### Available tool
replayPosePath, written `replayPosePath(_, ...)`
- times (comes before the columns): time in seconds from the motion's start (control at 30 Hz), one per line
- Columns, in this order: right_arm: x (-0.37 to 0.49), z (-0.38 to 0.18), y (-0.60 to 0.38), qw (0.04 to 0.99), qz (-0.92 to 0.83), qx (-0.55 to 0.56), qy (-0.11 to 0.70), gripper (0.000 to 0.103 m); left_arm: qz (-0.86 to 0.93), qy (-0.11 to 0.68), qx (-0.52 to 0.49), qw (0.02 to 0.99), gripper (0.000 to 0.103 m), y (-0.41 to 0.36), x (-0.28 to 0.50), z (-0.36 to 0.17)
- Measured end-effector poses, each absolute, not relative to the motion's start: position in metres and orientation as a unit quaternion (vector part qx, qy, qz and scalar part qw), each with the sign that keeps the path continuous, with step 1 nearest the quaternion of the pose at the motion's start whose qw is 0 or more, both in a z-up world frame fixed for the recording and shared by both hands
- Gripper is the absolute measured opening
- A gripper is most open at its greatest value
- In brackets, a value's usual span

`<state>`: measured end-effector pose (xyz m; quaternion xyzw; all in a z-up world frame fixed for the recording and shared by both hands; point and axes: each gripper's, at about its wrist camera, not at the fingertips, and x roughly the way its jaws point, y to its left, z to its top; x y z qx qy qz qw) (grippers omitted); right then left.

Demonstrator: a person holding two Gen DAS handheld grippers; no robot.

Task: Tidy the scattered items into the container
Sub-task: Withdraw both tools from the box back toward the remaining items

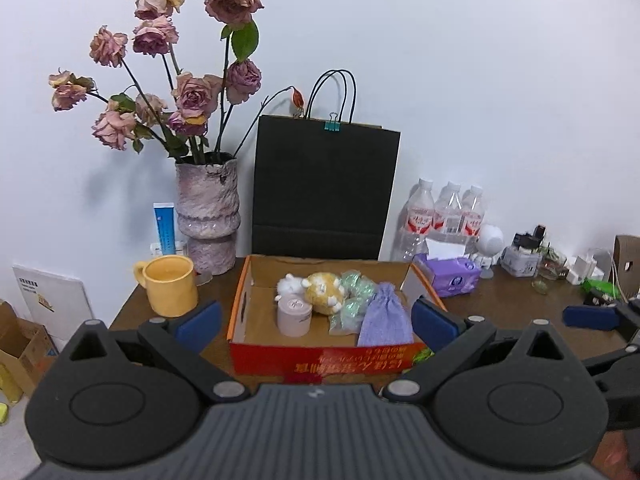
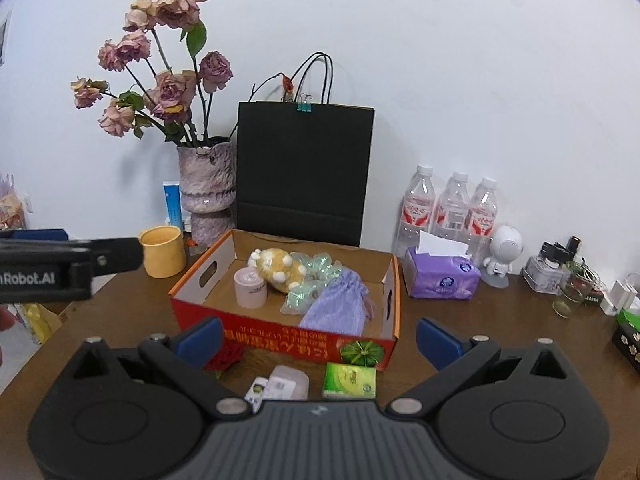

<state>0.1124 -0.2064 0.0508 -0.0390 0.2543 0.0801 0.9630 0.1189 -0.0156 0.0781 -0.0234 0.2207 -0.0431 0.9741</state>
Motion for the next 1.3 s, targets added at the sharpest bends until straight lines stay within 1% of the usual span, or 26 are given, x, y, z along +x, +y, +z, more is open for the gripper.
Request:
replayPosePath(0.17, 0.089, 0.048, -0.218, 0.967, 0.077, -0.038, 0.238, 0.103, -0.056, 0.240, -0.016, 0.969, 0.103, -0.010, 0.098, 0.070)
replayPosePath(0.33, 0.071, 0.041, -0.230, 0.967, 0.085, -0.026, 0.239, 0.103, -0.045, 0.229, -0.013, 0.972, 0.103, -0.004, 0.077, 0.060)
replayPosePath(0.6, 0.051, 0.015, -0.241, 0.963, 0.095, -0.020, 0.253, 0.103, -0.046, 0.240, -0.026, 0.969, 0.103, 0.014, 0.057, 0.046)
replayPosePath(0.83, 0.036, -0.006, -0.255, 0.961, 0.105, 0.012, 0.255, 0.103, -0.049, 0.250, -0.044, 0.966, 0.103, 0.026, 0.039, 0.025)
replayPosePath(1.07, 0.030, -0.026, -0.265, 0.960, 0.108, 0.012, 0.257, 0.103, -0.043, 0.254, -0.046, 0.965, 0.103, 0.032, 0.022, -0.002)
replayPosePath(1.3, 0.027, -0.048, -0.267, 0.955, 0.127, 0.016, 0.269, 0.103, -0.048, 0.253, -0.041, 0.965, 0.103, 0.037, 0.012, -0.013)
